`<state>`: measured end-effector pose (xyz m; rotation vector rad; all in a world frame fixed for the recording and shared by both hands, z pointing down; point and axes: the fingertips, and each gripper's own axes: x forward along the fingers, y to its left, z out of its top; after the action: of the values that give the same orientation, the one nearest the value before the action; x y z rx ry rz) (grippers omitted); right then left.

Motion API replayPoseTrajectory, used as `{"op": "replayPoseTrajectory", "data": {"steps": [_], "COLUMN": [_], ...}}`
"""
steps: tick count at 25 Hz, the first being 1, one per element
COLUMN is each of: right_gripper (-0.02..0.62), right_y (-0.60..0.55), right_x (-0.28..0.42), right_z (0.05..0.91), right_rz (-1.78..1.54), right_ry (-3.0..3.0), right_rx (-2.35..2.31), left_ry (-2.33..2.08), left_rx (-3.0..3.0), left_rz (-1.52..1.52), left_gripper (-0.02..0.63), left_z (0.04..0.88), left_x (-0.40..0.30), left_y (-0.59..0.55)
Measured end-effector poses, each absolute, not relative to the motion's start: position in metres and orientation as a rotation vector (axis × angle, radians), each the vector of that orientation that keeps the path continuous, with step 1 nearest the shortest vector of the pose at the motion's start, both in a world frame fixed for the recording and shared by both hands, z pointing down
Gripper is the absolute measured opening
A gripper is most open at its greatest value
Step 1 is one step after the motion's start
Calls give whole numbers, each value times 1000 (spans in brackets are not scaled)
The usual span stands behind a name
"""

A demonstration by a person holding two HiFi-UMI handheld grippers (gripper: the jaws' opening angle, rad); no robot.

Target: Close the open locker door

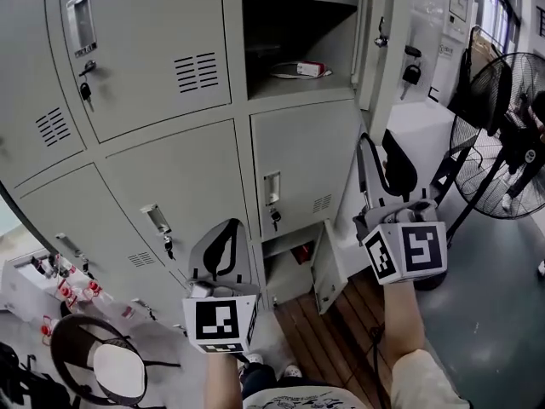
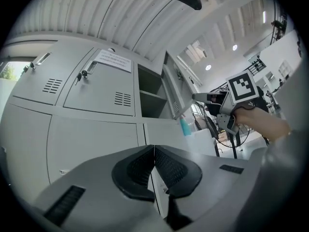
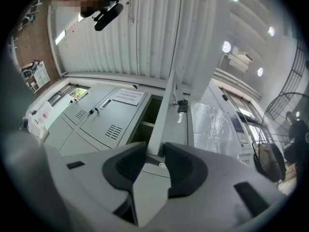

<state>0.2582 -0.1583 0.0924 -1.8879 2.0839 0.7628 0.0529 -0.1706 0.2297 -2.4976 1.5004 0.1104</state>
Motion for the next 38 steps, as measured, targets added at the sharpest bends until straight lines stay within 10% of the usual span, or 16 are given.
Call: {"op": "replayPoseTrajectory", "data": {"steps": [38], "right_gripper": [104], "right_y": [-279], "right_x": [138], "right_z": [100], "right_rz": [926], "right_ry": [2129], "right_rx": [-1924], "left_ry": [1523], "left_rx": [-2438], "left_rz": [148], "left_gripper": [4], "left_z": [211], "left_x": [-34], "left_y": [-242]}}
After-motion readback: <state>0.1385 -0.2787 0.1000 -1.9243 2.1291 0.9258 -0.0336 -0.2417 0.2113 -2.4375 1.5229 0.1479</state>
